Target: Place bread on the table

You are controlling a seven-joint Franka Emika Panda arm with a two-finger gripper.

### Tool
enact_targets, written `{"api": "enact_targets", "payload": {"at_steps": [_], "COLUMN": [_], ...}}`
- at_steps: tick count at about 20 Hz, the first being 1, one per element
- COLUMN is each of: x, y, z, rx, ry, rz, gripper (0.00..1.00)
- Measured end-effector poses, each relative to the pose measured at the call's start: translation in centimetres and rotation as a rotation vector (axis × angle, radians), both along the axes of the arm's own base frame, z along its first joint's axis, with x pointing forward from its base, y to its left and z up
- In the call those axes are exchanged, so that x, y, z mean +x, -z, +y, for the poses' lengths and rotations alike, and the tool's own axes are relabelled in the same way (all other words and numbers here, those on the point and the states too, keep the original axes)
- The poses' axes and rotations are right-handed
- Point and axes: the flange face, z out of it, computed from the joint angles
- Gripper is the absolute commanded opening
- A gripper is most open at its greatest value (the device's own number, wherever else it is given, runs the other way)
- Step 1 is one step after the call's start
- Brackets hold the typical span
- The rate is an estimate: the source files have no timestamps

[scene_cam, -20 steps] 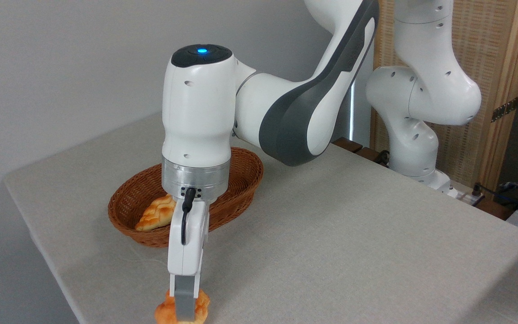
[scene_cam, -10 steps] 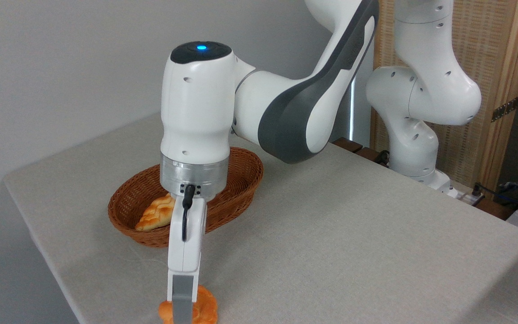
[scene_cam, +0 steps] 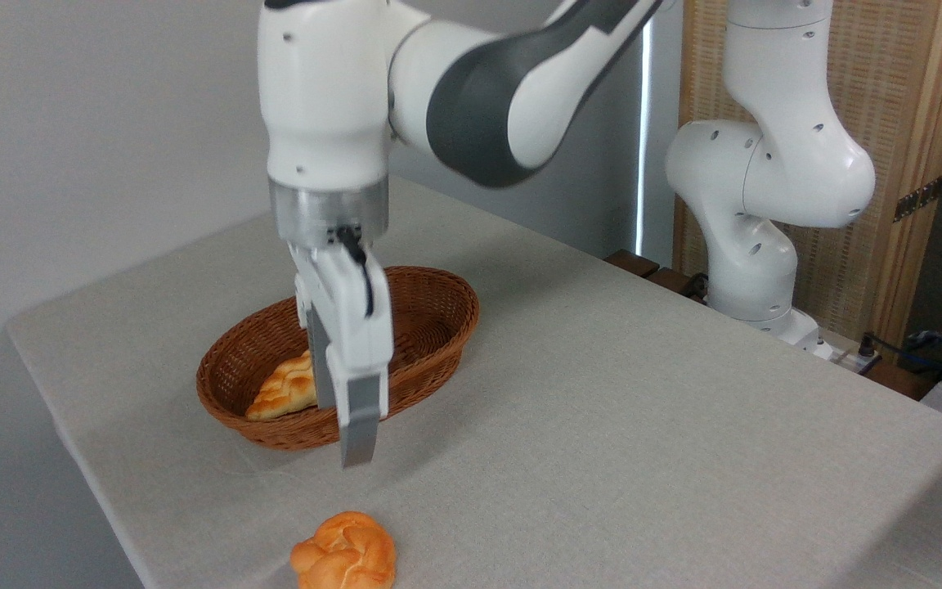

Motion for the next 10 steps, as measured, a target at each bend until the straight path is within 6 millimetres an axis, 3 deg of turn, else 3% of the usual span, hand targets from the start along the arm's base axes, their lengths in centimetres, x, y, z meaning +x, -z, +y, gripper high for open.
{"api": "enact_targets", "payload": {"at_steps": [7, 10], "x": [-4.9, -5.9], "y": [-5.6, -8.5], "z": [-1.6, -2.8], "rx": [0.003, -0.002], "ry": [-0.108, -0.184], "rz": [0.116, 0.149], "gripper": [1.0, 1.0]}}
